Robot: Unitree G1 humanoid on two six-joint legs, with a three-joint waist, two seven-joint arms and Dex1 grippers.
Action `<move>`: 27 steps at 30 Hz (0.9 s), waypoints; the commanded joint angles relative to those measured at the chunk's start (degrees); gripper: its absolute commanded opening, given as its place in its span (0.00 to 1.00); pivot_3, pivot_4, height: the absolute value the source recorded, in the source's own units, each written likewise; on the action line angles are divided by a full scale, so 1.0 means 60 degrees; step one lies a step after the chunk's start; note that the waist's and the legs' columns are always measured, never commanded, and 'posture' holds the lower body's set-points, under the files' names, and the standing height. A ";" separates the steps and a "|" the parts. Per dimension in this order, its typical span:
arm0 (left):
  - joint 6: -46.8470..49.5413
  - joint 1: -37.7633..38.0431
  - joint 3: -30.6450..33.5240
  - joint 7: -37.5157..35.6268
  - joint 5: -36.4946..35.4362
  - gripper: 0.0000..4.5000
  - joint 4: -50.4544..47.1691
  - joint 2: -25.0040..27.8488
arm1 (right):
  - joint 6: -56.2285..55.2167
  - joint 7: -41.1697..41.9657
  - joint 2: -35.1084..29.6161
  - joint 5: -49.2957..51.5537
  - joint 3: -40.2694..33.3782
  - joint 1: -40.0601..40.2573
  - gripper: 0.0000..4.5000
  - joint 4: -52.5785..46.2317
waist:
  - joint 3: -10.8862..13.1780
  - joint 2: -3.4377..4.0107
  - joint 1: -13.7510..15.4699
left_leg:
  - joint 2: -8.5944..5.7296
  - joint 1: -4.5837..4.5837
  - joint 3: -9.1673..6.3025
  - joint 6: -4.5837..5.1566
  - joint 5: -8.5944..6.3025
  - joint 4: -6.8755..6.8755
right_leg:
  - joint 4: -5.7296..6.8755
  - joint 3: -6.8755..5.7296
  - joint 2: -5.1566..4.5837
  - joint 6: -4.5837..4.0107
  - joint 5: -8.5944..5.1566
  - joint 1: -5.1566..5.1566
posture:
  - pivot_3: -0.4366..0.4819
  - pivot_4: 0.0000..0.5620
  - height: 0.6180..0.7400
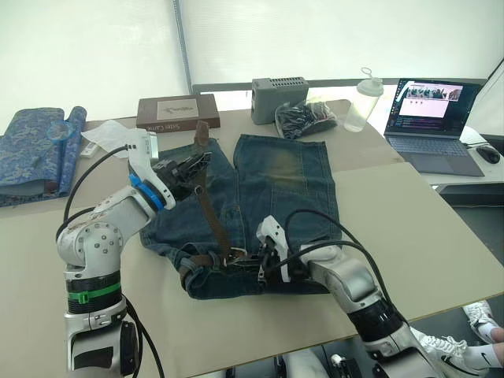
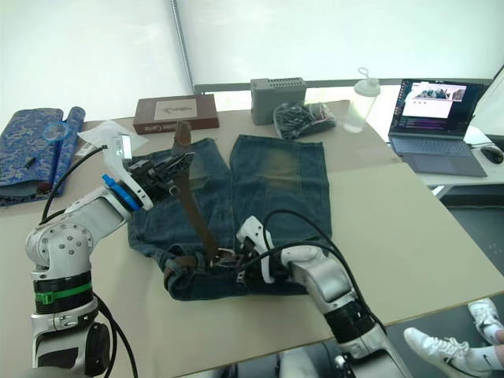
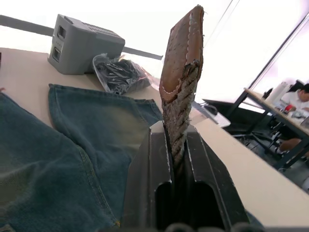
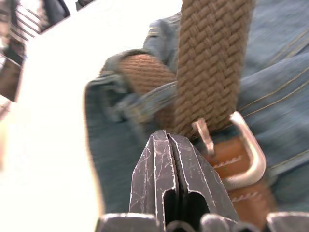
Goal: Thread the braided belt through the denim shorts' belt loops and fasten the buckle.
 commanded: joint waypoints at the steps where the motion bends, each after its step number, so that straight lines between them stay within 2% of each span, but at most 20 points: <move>1: -0.0377 -0.0006 0.0193 -0.0129 0.0061 0.00 -0.0243 0.0162 | 0.0304 -0.0133 -0.0109 0.0676 -0.0622 0.0172 0.00 -0.0936 | 0.0001 0.0000 0.0015 | 0.0000 -0.0001 0.0000 0.0002 -0.0001 0.0000 | 0.0000 -0.0001 0.0000 0.0000 0.0000 -0.0001 | 0.48 0.27 1.00; 8: -0.0522 0.0062 0.0217 -0.0246 0.0105 0.00 -0.0069 0.0367 | 0.0243 -0.1159 -0.0063 0.0519 -0.0987 0.0277 0.00 -0.0993 | 0.0002 -0.0001 0.0024 | 0.0000 -0.0008 -0.0002 0.0002 -0.0001 0.0000 | 0.0001 -0.0004 0.0002 0.0000 0.0000 -0.0010 | 0.48 0.27 1.00; 13: -0.0560 0.0238 0.0382 -0.0238 0.0122 0.00 -0.0012 0.0441 | -0.0177 -0.1636 -0.0175 -0.0133 -0.0678 0.0122 0.00 -0.0461 | 0.0002 -0.0001 0.0020 | -0.0002 -0.0024 0.0004 0.0001 0.0001 0.0000 | 0.0004 0.0001 0.0001 0.0000 0.0000 -0.0030 | 0.48 0.27 1.00; 27: -0.0542 0.0578 0.0731 -0.0016 0.0091 0.00 -0.0132 0.0455 | -0.0622 -0.1141 0.0095 -0.0316 -0.0053 -0.0432 0.00 0.0103 | 0.0002 -0.0001 0.0014 | -0.0001 -0.0040 0.0006 0.0000 0.0002 0.0000 | 0.0005 0.0002 0.0001 0.0000 0.0000 -0.0049 | 0.48 0.27 1.00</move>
